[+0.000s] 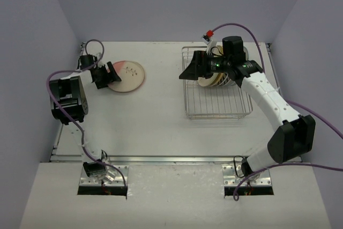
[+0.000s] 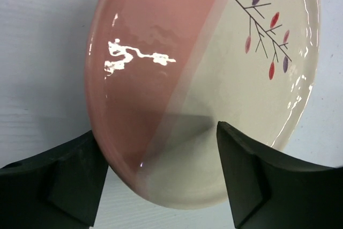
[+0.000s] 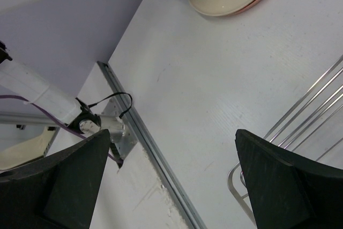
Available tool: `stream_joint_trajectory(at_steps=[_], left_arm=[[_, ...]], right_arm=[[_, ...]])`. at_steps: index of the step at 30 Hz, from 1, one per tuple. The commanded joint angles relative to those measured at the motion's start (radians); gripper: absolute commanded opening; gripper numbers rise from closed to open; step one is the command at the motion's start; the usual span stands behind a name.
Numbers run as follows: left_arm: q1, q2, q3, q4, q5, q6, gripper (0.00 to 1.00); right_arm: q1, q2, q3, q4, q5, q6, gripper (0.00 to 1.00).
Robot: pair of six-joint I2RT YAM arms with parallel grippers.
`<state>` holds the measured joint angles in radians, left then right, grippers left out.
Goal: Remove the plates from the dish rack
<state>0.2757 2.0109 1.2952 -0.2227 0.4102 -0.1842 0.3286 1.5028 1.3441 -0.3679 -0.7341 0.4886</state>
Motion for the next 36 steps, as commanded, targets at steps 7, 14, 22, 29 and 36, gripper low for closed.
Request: stream_joint_trajectory(at_steps=[7, 14, 22, 29, 36], left_arm=[[-0.056, -0.036, 0.078, -0.009, -0.075, 0.066, 0.88], [-0.056, -0.126, 0.057, -0.017, -0.169, 0.081, 0.90], [-0.062, -0.403, 0.033, -0.003, -0.103, 0.161, 0.90], [-0.076, -0.650, -0.062, 0.004, -0.107, 0.240, 0.91], [-0.078, -0.796, -0.149, -0.005, -0.113, 0.269, 0.93]], right_arm=[[-0.004, -0.005, -0.003, 0.016, 0.005, -0.032, 0.99], [-0.005, -0.026, 0.027, -0.041, 0.270, -0.081, 0.98], [-0.003, -0.075, 0.030, -0.074, 0.804, -0.175, 0.86], [-0.004, -0.027, 0.060, -0.088, 1.118, -0.140, 0.74], [-0.003, 0.079, 0.147, -0.124, 1.160, -0.115, 0.60]])
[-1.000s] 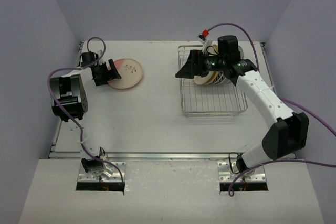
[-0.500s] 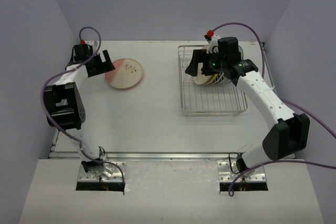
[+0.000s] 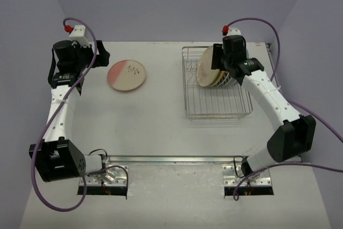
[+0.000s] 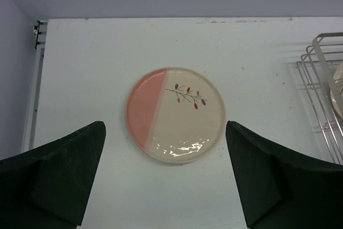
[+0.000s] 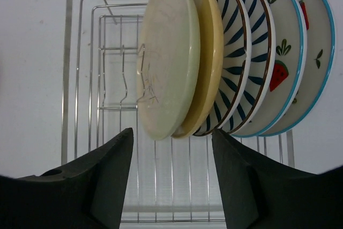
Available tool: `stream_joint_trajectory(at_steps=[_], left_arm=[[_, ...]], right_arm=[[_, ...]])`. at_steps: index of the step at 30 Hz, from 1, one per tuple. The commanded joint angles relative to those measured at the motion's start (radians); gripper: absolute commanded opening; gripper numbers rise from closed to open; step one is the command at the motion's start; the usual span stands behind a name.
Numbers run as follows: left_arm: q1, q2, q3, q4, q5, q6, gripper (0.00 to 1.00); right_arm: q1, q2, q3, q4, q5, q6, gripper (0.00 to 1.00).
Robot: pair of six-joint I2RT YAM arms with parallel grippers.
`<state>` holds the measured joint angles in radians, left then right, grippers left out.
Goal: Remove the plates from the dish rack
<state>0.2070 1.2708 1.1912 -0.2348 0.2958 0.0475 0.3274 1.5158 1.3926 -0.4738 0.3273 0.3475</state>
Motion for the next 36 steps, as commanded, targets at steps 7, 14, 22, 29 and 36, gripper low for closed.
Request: stream_joint_trajectory(at_steps=[7, 14, 22, 29, 36], left_arm=[[-0.009, -0.082, -0.070, 0.007, 0.013, 0.020, 0.94], [-0.009, -0.084, -0.082, 0.006, 0.028, 0.002, 0.95], [-0.009, -0.096, -0.085, 0.003, 0.032, 0.000, 0.95], [-0.011, -0.088, -0.091, 0.008, 0.036, -0.003, 0.96], [-0.008, -0.064, -0.100, 0.018, 0.053, -0.026, 0.96]], right_arm=[[-0.002, 0.165, 0.176, -0.035, 0.100, 0.025, 0.61], [-0.002, 0.240, 0.209, -0.039, 0.110, 0.018, 0.61], [-0.005, 0.314, 0.224, -0.026, 0.072, 0.016, 0.60], [-0.008, 0.340, 0.219, -0.026, -0.096, 0.058, 0.57], [-0.008, 0.344, 0.183, 0.047, -0.182, 0.069, 0.50]])
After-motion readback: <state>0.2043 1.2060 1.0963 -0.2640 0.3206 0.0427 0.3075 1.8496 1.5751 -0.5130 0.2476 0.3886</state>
